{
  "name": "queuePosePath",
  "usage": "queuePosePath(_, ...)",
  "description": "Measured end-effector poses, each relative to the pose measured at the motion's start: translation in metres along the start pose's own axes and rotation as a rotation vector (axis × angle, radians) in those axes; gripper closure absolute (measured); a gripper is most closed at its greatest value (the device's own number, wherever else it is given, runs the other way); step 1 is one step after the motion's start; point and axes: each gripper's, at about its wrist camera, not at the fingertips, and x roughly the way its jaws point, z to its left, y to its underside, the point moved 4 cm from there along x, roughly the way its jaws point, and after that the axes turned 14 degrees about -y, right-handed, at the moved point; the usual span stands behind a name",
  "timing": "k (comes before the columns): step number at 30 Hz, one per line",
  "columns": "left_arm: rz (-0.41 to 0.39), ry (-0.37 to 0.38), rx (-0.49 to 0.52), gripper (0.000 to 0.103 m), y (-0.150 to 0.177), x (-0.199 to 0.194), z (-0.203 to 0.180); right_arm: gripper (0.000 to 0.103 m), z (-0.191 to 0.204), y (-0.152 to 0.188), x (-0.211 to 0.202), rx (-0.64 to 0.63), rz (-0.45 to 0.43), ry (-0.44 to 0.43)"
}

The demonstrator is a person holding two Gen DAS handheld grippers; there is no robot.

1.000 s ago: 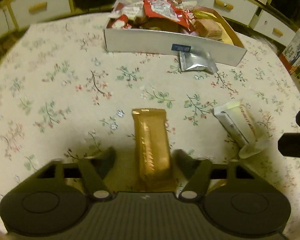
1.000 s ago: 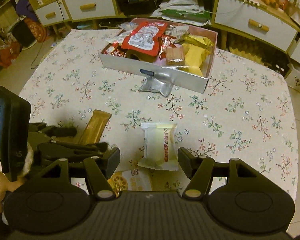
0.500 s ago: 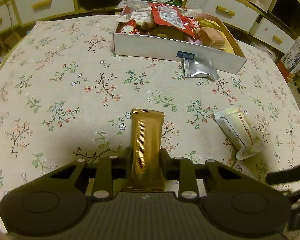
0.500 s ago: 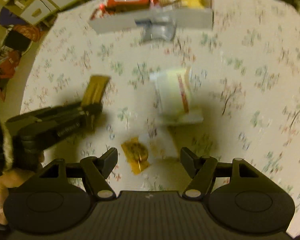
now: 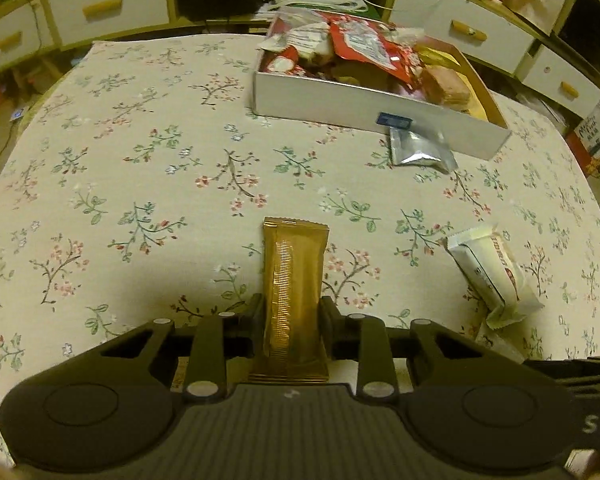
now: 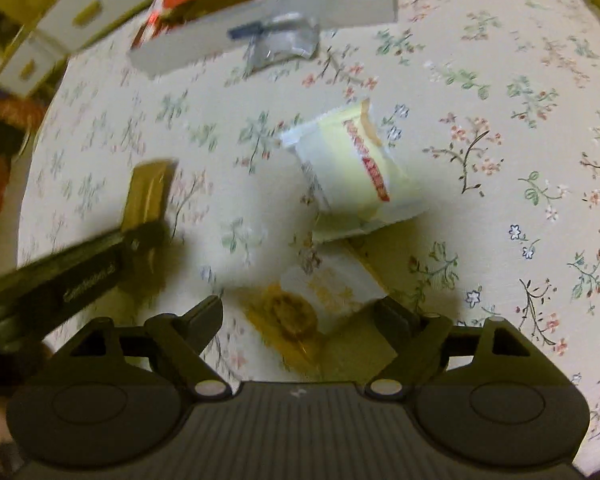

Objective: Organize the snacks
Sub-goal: 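Hold the gold bar in the left gripper while the right gripper grasps the lotus-root cracker packet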

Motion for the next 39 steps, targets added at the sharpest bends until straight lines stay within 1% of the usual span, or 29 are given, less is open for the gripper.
queuePosePath(4, 0.001, -0.012, -0.021, 0.07, -0.001, 0.0, 0.005, 0.021, 0.009, 0.01, 0.005, -0.022, -0.132, 0.082)
queuePosePath(7, 0.004, -0.015, -0.023, 0.07, 0.0, 0.001, 0.006, 0.021, 0.018, 0.025, 0.01, -0.082, -0.204, 0.167)
queuePosePath(10, 0.003, -0.012, -0.025, 0.07, -0.001, 0.0, 0.006, 0.021, 0.025, 0.037, 0.014, -0.155, -0.247, 0.273)
queuePosePath(13, 0.003, -0.012, -0.024, 0.07, 0.0, 0.0, 0.006, 0.021, 0.025, 0.045, 0.013, -0.176, -0.285, 0.325)
queuePosePath(17, 0.005, -0.011, -0.026, 0.07, 0.0, 0.0, 0.005, 0.026, 0.025, 0.048, 0.011, -0.156, -0.329, 0.341)
queuePosePath(21, 0.005, -0.011, -0.029, 0.07, 0.0, 0.0, 0.005, 0.04, 0.023, 0.045, 0.008, -0.142, -0.371, 0.337)
queuePosePath(24, 0.006, -0.012, -0.027, 0.07, 0.0, 0.0, 0.004, 0.044, 0.023, 0.046, 0.006, -0.131, -0.382, 0.331)
queuePosePath(29, 0.005, -0.014, -0.027, 0.07, 0.001, 0.0, 0.005, 0.048, 0.025, 0.046, 0.008, -0.146, -0.389, 0.327)
queuePosePath(31, 0.005, -0.013, -0.025, 0.07, 0.001, 0.0, 0.005, 0.051, 0.027, 0.046, 0.008, -0.156, -0.388, 0.324)
queuePosePath(33, 0.004, -0.012, -0.023, 0.07, 0.001, 0.0, 0.005, 0.057, 0.027, 0.044, 0.007, -0.156, -0.386, 0.314)
queuePosePath(39, 0.004, -0.008, -0.022, 0.07, 0.001, -0.001, 0.005, 0.058, 0.031, 0.046, 0.009, -0.187, -0.376, 0.332)
